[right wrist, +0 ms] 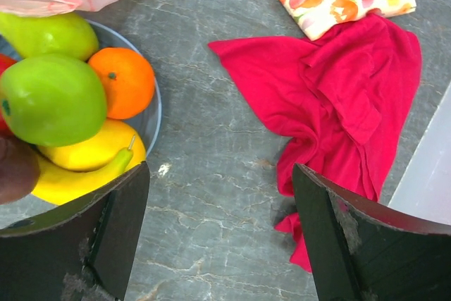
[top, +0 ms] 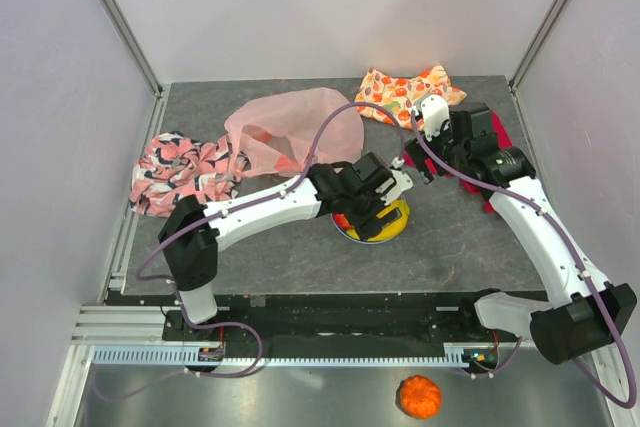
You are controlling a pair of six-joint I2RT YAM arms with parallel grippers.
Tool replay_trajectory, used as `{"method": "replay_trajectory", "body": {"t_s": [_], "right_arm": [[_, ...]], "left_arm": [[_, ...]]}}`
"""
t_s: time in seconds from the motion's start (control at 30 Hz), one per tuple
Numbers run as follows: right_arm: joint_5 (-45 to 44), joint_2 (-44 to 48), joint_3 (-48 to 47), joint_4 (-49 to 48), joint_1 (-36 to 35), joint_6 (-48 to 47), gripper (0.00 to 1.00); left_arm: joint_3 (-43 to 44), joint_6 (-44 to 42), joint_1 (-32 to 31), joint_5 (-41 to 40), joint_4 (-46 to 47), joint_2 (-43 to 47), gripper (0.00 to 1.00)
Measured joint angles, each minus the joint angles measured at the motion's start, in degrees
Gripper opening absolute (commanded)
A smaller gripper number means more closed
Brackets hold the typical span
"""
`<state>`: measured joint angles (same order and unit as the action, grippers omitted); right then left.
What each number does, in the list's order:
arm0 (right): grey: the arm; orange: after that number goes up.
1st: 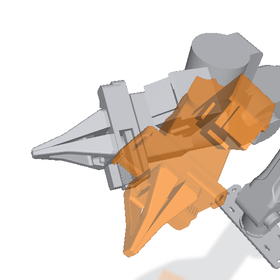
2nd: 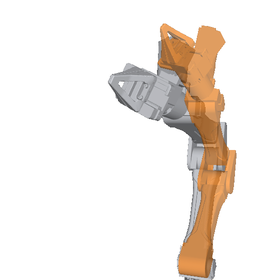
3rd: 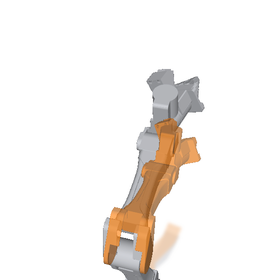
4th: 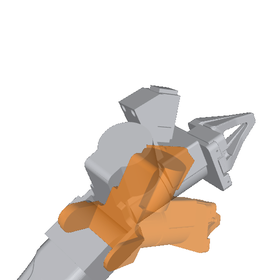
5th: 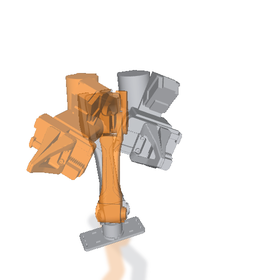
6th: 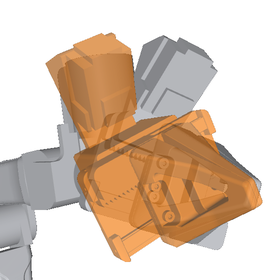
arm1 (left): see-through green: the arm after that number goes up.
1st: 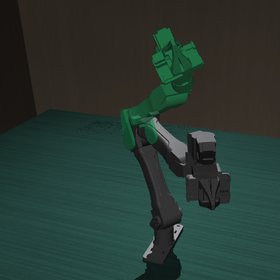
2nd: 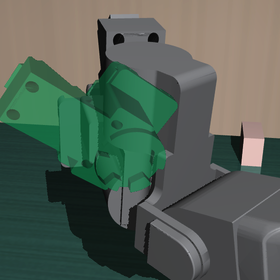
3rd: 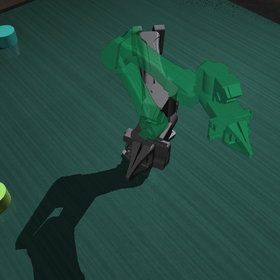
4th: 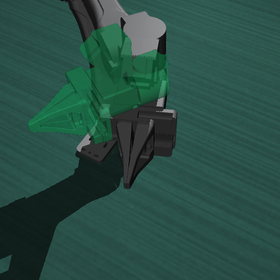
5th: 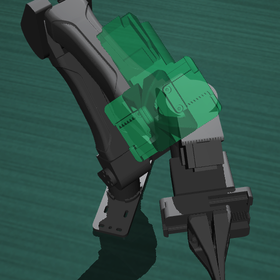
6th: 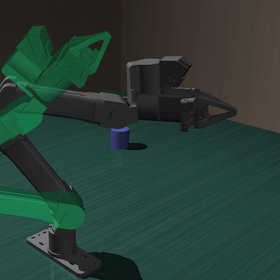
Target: Take the fake fruits out of the plastic bag
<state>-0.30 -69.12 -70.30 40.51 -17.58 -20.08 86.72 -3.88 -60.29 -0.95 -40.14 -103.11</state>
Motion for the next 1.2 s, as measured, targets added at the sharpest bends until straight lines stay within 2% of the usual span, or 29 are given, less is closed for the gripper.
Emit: {"method": "replay_trajectory", "body": {"t_s": [0.2,0.37,0.43,0.53,0.63,0.73,0.87,1.2], "right_arm": [[1.22,0.28,0.00,0.74,-0.24,0.00,0.89],[5.16,0.07,-0.83,2.10,-0.24,-1.07,0.86],[8.50,0.44,-0.76,3.08,-0.66,-2.75,0.84],[13.68,2.32,0.92,5.07,-3.48,-5.20,0.83],[18.93,2.82,1.51,7.10,-10.12,-5.35,0.83],[22.60,0.11,1.57,6.64,-20.02,-5.22,0.83],[25.81,-6.84,1.57,5.38,-27.96,-5.35,0.83],[25.90,-26.03,-3.39,2.54,-44.65,-9.81,0.88]], "left_arm": [[0.00,-0.04,0.85,-0.17,-4.28,5.29,0.87],[-0.61,-0.37,2.10,-0.09,-4.33,9.70,0.87],[-1.68,-0.26,4.44,0.28,-4.28,11.98,0.87],[-3.08,0.09,12.87,2.36,-4.26,15.63,0.87],[-3.13,0.26,23.85,3.85,-3.74,17.27,0.87],[-3.13,0.26,30.51,4.76,-3.52,17.46,0.87],[-3.50,0.24,33.42,6.43,-3.17,19.08,0.89],[-4.50,0.37,42.16,9.29,-2.10,30.08,0.92]]}}
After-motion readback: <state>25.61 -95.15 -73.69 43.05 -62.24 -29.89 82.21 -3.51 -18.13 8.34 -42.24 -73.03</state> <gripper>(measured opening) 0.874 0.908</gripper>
